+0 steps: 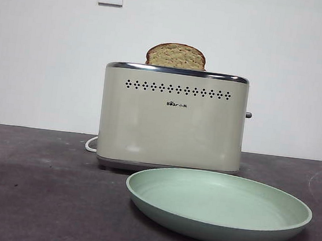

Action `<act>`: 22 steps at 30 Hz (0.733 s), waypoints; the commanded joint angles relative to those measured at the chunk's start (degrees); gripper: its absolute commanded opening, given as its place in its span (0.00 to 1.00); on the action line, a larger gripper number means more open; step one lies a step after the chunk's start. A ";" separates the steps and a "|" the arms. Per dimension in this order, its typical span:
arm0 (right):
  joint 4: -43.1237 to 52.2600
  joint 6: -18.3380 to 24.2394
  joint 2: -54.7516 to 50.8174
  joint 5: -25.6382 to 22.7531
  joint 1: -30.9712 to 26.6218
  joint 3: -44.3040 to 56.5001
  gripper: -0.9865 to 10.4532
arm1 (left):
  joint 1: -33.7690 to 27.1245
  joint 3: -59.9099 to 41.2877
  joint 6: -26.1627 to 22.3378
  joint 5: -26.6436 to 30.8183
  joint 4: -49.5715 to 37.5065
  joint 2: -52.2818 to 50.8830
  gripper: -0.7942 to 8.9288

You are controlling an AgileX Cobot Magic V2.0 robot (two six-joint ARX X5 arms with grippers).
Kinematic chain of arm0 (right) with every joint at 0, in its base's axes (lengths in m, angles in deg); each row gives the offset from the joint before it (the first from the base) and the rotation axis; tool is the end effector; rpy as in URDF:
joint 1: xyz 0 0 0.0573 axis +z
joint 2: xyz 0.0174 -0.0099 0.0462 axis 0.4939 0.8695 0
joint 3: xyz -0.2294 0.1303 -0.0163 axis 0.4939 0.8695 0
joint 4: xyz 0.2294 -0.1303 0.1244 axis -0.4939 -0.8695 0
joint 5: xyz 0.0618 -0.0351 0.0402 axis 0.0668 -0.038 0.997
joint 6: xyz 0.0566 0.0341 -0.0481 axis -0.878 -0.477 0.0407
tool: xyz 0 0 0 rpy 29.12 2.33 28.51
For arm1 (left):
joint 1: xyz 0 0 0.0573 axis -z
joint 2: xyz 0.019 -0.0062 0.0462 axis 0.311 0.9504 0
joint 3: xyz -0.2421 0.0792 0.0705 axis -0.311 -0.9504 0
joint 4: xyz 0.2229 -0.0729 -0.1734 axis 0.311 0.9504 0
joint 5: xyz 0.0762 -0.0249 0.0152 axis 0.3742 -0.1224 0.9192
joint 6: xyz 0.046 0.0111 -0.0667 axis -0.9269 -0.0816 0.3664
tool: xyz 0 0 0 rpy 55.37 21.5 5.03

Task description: Take the bread from the toaster,put the bread on the plate,put the plate on the table

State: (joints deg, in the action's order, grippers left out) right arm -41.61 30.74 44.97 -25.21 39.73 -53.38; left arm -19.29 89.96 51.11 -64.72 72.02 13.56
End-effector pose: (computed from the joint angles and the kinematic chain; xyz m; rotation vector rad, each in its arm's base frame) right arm 0.1546 0.0650 0.3639 0.0461 0.6234 0.7516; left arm 0.1245 -0.0440 0.3812 -0.2037 0.3403 -0.7156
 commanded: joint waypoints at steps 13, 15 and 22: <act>0.20 0.02 0.59 -0.11 0.11 -0.17 0.66 | 3.34 0.09 -2.99 -2.71 -15.28 10.91 0.67; 0.20 0.02 0.79 -0.13 0.11 -0.17 0.66 | 5.18 0.11 -3.04 -2.71 -19.65 14.01 0.67; 0.20 0.02 1.33 -0.13 0.11 -0.17 0.66 | 12.94 0.81 -4.02 0.13 -35.28 27.61 0.67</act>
State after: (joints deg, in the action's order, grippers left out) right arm -41.76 30.65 46.30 -25.26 39.73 -53.38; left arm -6.92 90.27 48.31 -64.81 38.26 40.03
